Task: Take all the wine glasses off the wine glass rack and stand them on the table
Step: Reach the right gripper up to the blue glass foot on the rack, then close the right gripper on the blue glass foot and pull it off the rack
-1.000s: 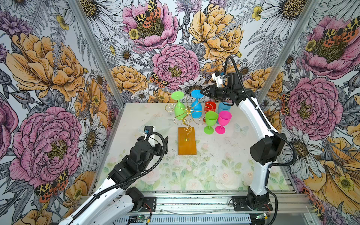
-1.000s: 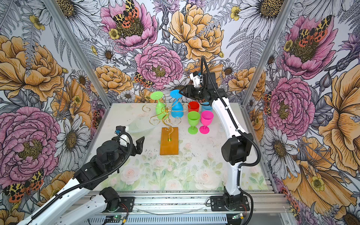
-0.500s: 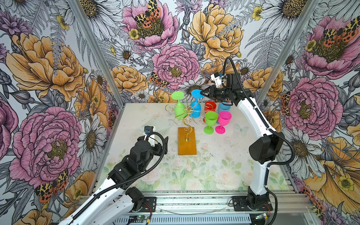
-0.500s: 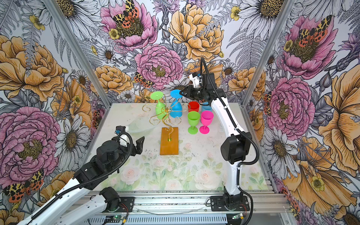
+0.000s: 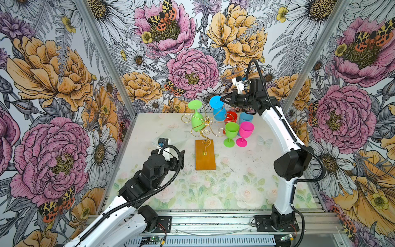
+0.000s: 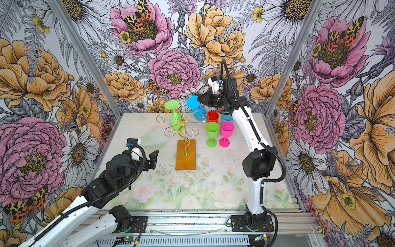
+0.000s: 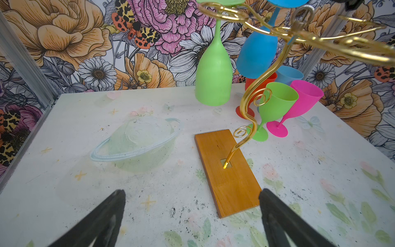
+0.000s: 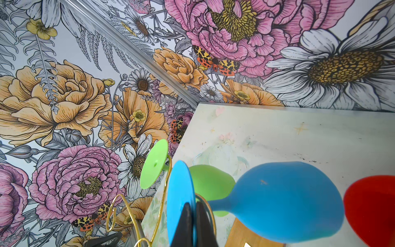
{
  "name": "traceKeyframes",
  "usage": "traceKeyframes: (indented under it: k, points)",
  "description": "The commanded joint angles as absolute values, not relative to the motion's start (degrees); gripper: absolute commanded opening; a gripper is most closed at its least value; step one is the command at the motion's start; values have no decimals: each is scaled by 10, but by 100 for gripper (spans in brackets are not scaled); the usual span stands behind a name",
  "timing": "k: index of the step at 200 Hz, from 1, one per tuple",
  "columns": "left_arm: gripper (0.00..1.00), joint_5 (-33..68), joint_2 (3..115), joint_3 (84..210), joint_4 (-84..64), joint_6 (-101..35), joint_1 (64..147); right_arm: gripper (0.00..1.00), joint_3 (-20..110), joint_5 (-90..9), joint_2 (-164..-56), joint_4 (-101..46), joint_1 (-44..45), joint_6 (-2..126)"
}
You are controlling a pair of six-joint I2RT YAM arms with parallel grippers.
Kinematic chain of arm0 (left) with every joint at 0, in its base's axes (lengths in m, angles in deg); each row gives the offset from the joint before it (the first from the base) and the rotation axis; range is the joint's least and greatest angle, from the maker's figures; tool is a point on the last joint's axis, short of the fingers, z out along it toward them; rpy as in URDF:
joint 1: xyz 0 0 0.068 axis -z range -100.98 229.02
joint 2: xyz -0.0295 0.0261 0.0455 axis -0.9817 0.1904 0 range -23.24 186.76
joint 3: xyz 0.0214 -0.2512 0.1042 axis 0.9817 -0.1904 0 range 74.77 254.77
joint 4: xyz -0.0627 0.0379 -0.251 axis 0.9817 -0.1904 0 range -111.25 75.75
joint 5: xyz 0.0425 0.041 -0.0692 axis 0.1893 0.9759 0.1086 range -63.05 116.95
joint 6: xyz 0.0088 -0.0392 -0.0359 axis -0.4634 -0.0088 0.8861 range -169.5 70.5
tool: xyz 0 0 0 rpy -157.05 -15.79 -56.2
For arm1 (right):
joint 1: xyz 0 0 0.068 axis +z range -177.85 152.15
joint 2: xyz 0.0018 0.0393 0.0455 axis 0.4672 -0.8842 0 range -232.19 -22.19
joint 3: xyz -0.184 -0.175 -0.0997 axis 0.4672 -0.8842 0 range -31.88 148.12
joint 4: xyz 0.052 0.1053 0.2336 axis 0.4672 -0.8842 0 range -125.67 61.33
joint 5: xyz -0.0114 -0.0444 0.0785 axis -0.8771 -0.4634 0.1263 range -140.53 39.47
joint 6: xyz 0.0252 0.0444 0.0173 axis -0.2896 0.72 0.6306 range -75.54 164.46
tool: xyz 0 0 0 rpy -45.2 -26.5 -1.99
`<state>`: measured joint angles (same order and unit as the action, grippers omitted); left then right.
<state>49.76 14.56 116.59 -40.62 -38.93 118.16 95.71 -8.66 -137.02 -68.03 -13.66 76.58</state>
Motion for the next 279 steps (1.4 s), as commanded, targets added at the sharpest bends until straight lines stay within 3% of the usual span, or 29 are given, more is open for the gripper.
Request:
traceKeyframes:
  k: [1,35,279]
  points:
    - [99,488,137,1160,-404,-385,1176,4,965,-108,-1358,-696,-137,756]
    - [99,489,135,1161,-404,-386,1176,0,963,-104,-1346,-696,-137,759]
    - [99,494,130,1159,-400,-377,1175,0,838,-101,-1257,-625,-95,803]
